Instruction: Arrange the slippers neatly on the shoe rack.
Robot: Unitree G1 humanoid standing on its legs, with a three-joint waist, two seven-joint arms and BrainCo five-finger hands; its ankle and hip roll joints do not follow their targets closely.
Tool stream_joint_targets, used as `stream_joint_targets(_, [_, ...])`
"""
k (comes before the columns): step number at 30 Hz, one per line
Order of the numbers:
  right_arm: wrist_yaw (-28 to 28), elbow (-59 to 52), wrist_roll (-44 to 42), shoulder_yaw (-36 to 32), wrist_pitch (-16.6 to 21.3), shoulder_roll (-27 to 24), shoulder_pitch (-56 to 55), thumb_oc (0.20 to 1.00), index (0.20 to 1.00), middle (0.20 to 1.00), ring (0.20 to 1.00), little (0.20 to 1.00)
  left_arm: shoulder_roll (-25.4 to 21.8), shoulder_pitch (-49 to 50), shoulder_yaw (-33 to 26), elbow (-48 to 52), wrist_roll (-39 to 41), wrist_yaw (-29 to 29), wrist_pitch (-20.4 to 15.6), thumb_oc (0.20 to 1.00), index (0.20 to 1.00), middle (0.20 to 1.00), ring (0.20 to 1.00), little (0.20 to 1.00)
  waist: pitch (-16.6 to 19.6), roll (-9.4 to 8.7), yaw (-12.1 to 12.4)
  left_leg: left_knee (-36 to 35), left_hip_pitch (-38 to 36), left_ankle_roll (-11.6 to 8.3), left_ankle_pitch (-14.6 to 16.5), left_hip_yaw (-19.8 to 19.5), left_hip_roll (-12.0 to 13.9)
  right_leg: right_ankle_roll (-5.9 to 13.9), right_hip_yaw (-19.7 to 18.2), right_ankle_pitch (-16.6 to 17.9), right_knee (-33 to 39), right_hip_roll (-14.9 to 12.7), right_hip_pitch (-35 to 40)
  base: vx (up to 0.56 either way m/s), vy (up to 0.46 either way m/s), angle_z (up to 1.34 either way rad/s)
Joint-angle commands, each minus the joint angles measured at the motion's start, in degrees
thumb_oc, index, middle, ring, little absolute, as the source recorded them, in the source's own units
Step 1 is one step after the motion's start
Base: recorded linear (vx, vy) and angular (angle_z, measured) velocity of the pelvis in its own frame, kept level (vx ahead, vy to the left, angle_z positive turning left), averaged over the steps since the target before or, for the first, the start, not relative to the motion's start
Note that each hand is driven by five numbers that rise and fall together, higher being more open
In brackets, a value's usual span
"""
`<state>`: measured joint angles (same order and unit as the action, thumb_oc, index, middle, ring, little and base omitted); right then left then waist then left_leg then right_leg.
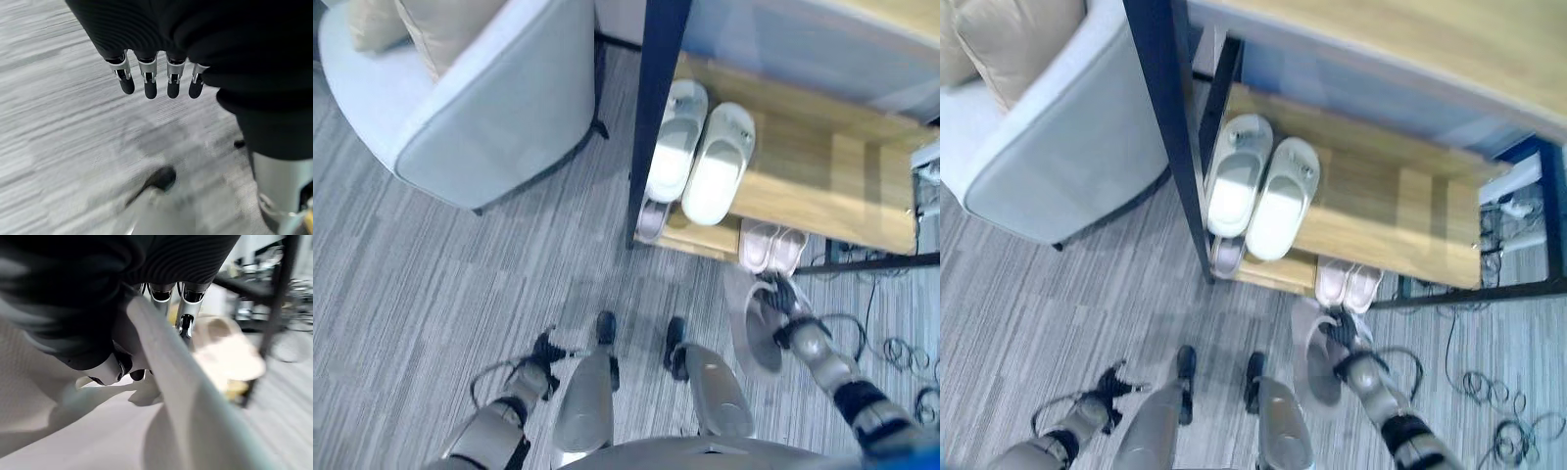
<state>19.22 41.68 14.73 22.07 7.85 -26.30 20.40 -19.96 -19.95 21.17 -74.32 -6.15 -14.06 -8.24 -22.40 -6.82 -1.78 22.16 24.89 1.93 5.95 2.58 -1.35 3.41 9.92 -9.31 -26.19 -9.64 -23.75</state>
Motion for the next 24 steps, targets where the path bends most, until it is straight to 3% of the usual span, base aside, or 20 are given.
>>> stream_joint_targets(1, [4.03, -3.56, -1.21, -0.86, 1.17, -3.63, -2.02, 0.2, 0.2, 0.2, 0.2, 0.2, 0.74, 5.4, -0.21, 0.44, 1.61, -1.04, -1.74, 1.0, 1.0, 1.0, 1.0, 1.0, 3.9, 0.86, 0.95, 8.75, 6.1, -2.28, 3.88, -2.88, 3.47, 2.53, -1.81, 0.03, -5.79, -0.14, -1.69, -0.1, 0.028, 0.03])
stream_joint_targets(2, [4.48, -3.52, -1.6, -0.6, 1.42, -4.03, -0.46, 0.2, 0.2, 0.2, 0.2, 0.2, 0.49, 4.95, -0.32, 0.9, 2.82, -1.22, -2.09, 1.0, 1.0, 1.0, 1.0, 1.0, 3.46, 0.99, 1.11, 11.64, 8.19, -2.24, 4.74, -2.94, 3.53, 2.05, -2.0, -0.95, -8.18, -0.45, -3.57, -0.14, 0.029, 0.05])
stream_joint_targets(5, [4.66, -5.07, -5.56, 0.86, 2.77, -5.85, 6.16, 0.2, 0.2, 0.2, 0.2, 0.2, -0.35, 4.11, -2.3, 3.11, 11.3, -0.78, -3.24, 1.0, 1.0, 1.0, 1.0, 1.0, 2.99, 2.39, 2.16, 27.66, 19.38, -1.55, 12.18, -3.5, 4.44, 0.51, -3.48, -8.05, -22.8, -1.22, -15.17, -0.04, -0.016, 0.08])
stream_joint_targets(11, [4.83, -8.98, -4.44, 4.14, 3.16, -8.33, 12.96, 0.2, 0.2, 0.2, 0.2, 0.2, -0.46, 3.28, -3.63, 3.03, 14.27, -2.1, -3.95, 1.0, 1.0, 1.0, 1.0, 1.0, 4.56, 3.98, 2.74, 52.31, 36.87, -0.1, 22.61, -3.74, 5.56, -1.7, -7.07, -17.35, -45.91, -2.24, -33.47, -0.03, -0.045, -0.09])
stream_joint_targets(13, [6.46, -12.23, -5.75, 2.89, 4.08, -10.1, 15.31, 0.2, 0.2, 0.2, 0.2, 0.2, -0.4, 3.64, -3.16, 4.89, 15.39, -3.34, -4.56, 1.0, 1.0, 1.0, 1.0, 1.0, 5.18, 4.88, 2.96, 65.71, 44.75, 0.91, 27.57, -4.65, 5.38, -2.54, -8.99, -21.77, -59.51, -2.67, -42.07, 0.07, -0.053, -0.05])
stream_joint_targets(14, [6.97, -13.13, -5.99, 2.37, 4.33, -10.66, 15.5, 0.2, 0.2, 0.2, 0.2, 0.2, -0.38, 3.92, -3.2, 5.81, 16.12, -3.66, -4.89, 1.0, 1.0, 1.0, 1.0, 1.0, 5.43, 5.1, 2.98, 67.8, 45.98, 1.13, 28.27, -4.71, 5.24, -2.63, -9.24, -22.52, -61.82, -2.81, -43.54, 0.09, -0.044, 0.02])
stream_joint_targets(15, [8.25, -13.12, -6.35, 1.47, 4.77, -11.7, 16.68, 0.2, 0.2, 0.2, 0.2, 0.2, -0.6, 4.31, -3.3, 6.98, 17.61, -4.07, -5.69, 1.0, 1.0, 1.0, 1.0, 1.0, 5.61, 5.63, 3.18, 74.74, 49.96, 1.12, 30.1, -5.17, 4.47, -2.67, -9.9, -23.9, -68.57, -2.81, -47.56, 0.06, -0.026, 0.02])
stream_joint_targets(17, [8.25, -13.11, -6.35, 1.48, 4.78, -11.7, 16.69, 0.2, 0.2, 0.2, 0.2, 0.2, -0.59, 4.31, -3.3, 6.98, 17.61, -4.07, -5.69, 1.0, 1.0, 1.0, 1.0, 1.0, 5.82, 5.63, 3.15, 74.92, 50.34, 1.12, 30.12, -5.18, 4.44, -2.67, -9.94, -23.95, -68.77, -2.83, -47.93, 0.08, -0.038, 0.05])
stream_joint_targets(18, [9.96, -16.47, -3.66, 0.93, 4.25, -15.38, 19.99, 0.2, 0.2, 0.2, 0.2, 0.2, -1.6, 4.87, -3.96, 9.26, 19.59, -5.11, -6.43, 1.0, 1.0, 1.0, 1.0, 1.0, 6.02, 6.07, 3.34, 85.29, 55.87, 0.66, 33.1, -5.98, 3.34, -2.48, -11.51, -26.47, -79.9, -3.35, -53.25, 0.15, -0.069, 0.13])
stream_joint_targets(19, [10.56, -18.13, -2.81, -0.09, 4.07, -15.53, 20.21, 0.2, 0.2, 0.2, 0.2, 0.2, -1.44, 5.6, -3.19, 9.84, 17.55, -6.02, -6.54, 1.0, 1.0, 1.0, 1.0, 1.0, 6.18, 6.12, 3.13, 89.46, 58.5, 0.19, 33.95, -6.4, 2.71, -2.16, -12.48, -26.93, -84.88, -3.59, -55.28, 0.16, -0.069, 0.22])
stream_joint_targets(24, [11.13, -18.57, -0.6, 0.12, 3.25, -16.42, 21.1, 0.2, 0.2, 0.2, 0.2, 0.2, -0.44, 6.75, -2.39, 9.94, 18.41, -6.75, -6.28, 1.0, 1.0, 1.0, 1.0, 1.0, 6.61, 6.05, 2.99, 99.57, 64.19, -0.35, 36.55, -8.16, 1.16, -1.58, -15.18, -28.57, -96.8, -3.98, -59.72, 0.1, -0.034, 0.07])
